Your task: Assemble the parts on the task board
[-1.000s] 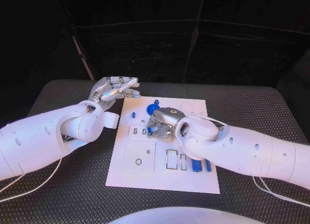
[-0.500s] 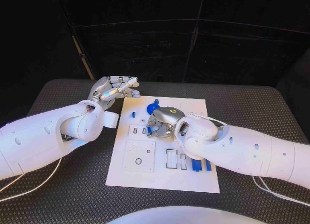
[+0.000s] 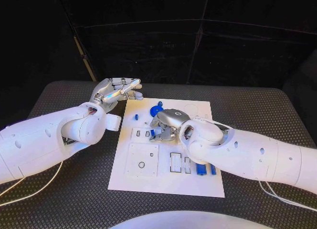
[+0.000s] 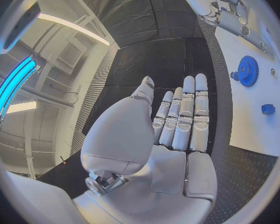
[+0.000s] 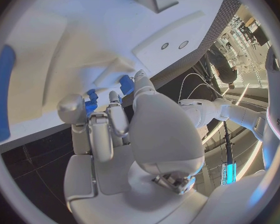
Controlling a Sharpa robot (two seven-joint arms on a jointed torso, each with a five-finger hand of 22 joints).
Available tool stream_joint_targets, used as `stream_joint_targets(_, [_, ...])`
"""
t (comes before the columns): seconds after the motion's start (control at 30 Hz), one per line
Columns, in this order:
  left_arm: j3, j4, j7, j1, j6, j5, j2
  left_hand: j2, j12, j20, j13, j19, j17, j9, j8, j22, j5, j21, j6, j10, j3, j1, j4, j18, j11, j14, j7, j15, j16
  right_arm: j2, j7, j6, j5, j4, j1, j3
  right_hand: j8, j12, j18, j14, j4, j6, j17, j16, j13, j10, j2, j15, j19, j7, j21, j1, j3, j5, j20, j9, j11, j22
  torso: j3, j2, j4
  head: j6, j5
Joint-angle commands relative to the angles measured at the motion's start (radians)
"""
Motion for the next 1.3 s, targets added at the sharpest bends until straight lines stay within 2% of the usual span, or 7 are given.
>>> stream_joint_targets(0.03, [0.001, -0.001, 0.003, 0.001, 0.014, -0.003, 0.0, 0.003, -0.004, -0.001, 0.0, -0.008, 0.001, 0.0, -0.003, -0.001, -0.002, -0.004, 0.006, 0.006, -0.004, 0.004, -0.002, 0.011, 0.002, 0.003, 0.0, 0.0, -0.004, -0.005, 0.027, -0.111, -0.006, 0.013, -0.001, 0.0, 0.01, -0.004, -0.007, 0.088, 0.033, -0.013, 0.192, -0.003, -0.004, -0.008, -0.021, 0.008, 0.0, 0.003, -0.005, 0.011, -0.005, 0.006, 0.007, 0.003, 0.001, -0.003, 0.0007, 0.0, -0.0001, 0.0, 0.001])
stream_joint_targets(0.47, [0.001, -0.02, -0.037, 0.001, 0.039, -0.075, -0.004, 0.003, 0.0, -0.009, 0.004, 0.019, 0.019, 0.001, -0.006, 0.006, -0.002, 0.012, 0.015, 0.029, -0.011, 0.011, -0.013, 0.014, -0.008, 0.044, -0.007, -0.011, 0.01, -0.147, 0.242, -0.213, 0.093, 0.183, -0.009, 0.004, 0.023, 0.008, -0.004, 0.085, 0.044, -0.017, 0.179, -0.009, 0.003, -0.001, -0.011, 0.008, -0.007, 0.003, -0.012, 0.054, -0.001, 0.026, 0.008, 0.004, 0.001, -0.016, 0.0001, -0.003, -0.0012, 0.009, 0.006])
stream_joint_targets(0.73, [0.002, -0.023, -0.298, 0.002, 0.136, -0.379, -0.02, 0.011, 0.136, -0.112, 0.079, 0.244, 0.337, 0.022, 0.042, 0.106, 0.001, 0.205, 0.129, 0.296, -0.029, -0.005, -0.004, 0.016, -0.107, 0.367, -0.082, -0.121, 0.4, -0.296, 0.384, -0.175, 0.406, 0.24, 0.006, 0.082, 0.045, -0.021, 0.015, 0.065, 0.005, -0.001, 0.101, -0.047, -0.032, -0.03, 0.037, 0.0, -0.069, -0.005, -0.077, 0.124, 0.014, 0.148, 0.002, 0.008, -0.008, -0.123, 0.0026, -0.02, -0.0032, 0.009, 0.016])
stream_joint_targets(0.83, [0.002, -0.015, -0.453, 0.008, 0.215, -0.532, -0.025, 0.007, 0.254, -0.147, 0.175, 0.331, 0.842, 0.042, 0.062, 0.426, 0.009, 0.501, 0.159, 0.353, -0.05, -0.037, 0.017, -0.026, -0.143, 0.388, -0.108, -0.146, 0.927, -0.336, 0.387, -0.159, 0.461, 0.235, 0.022, 0.096, 0.051, -0.024, 0.015, 0.063, -0.01, 0.004, 0.09, -0.054, -0.036, -0.032, 0.041, -0.002, -0.071, -0.007, -0.082, 0.142, 0.018, 0.187, 0.0, 0.008, -0.01, -0.13, 0.0048, -0.031, -0.0041, 0.003, 0.02])
stream_joint_targets(0.97, [0.003, -0.006, -0.639, 0.019, 0.32, -0.689, -0.018, -0.008, 0.536, -0.164, 0.437, 0.388, 1.184, 0.076, 0.101, 0.774, 0.005, 0.783, 0.19, 0.39, -0.103, -0.117, 0.078, -0.07, -0.156, 0.408, -0.14, -0.168, 1.253, -0.377, 0.389, -0.152, 0.525, 0.214, 0.038, 0.113, 0.052, -0.024, 0.015, 0.062, -0.011, 0.005, 0.084, -0.057, -0.036, -0.031, 0.041, -0.002, -0.071, -0.007, -0.084, 0.142, 0.018, 0.187, -0.001, 0.008, -0.01, -0.132, 0.011, -0.046, -0.0039, -0.004, 0.026])
stream_joint_targets(1.1, [0.003, -0.01, -0.771, 0.037, 0.39, -0.816, 0.006, 0.036, 0.981, -0.172, 0.896, 0.386, 1.322, 0.155, 0.187, 0.939, 0.005, 0.922, 0.215, 0.385, -0.164, -0.216, 0.108, -0.091, -0.188, 0.42, -0.153, -0.188, 1.374, -0.397, 0.39, -0.151, 0.566, 0.184, 0.05, 0.12, 0.054, -0.024, 0.015, 0.062, -0.01, 0.007, 0.084, -0.057, -0.036, -0.03, 0.042, -0.003, -0.071, -0.008, -0.084, 0.139, 0.015, 0.186, -0.001, 0.008, -0.011, -0.133, 0.0156, -0.058, -0.0027, -0.01, 0.028])
stream_joint_targets(1.3, [-0.007, -0.051, -0.88, 0.074, 0.473, -0.974, 0.068, 0.062, 1.144, -0.179, 1.076, 0.374, 1.331, 0.286, 0.291, 1.051, -0.003, 1.009, 0.155, 0.349, -0.241, -0.249, 0.108, -0.099, -0.184, 0.422, -0.168, -0.185, 1.382, -0.4, 0.372, -0.138, 0.591, 0.147, 0.06, 0.123, 0.057, -0.029, 0.017, 0.059, -0.009, 0.01, 0.072, -0.064, -0.043, -0.033, 0.043, -0.004, -0.076, -0.009, -0.092, 0.131, 0.009, 0.186, -0.002, 0.008, -0.012, -0.145, 0.0256, -0.078, 0.0016, -0.024, 0.029])
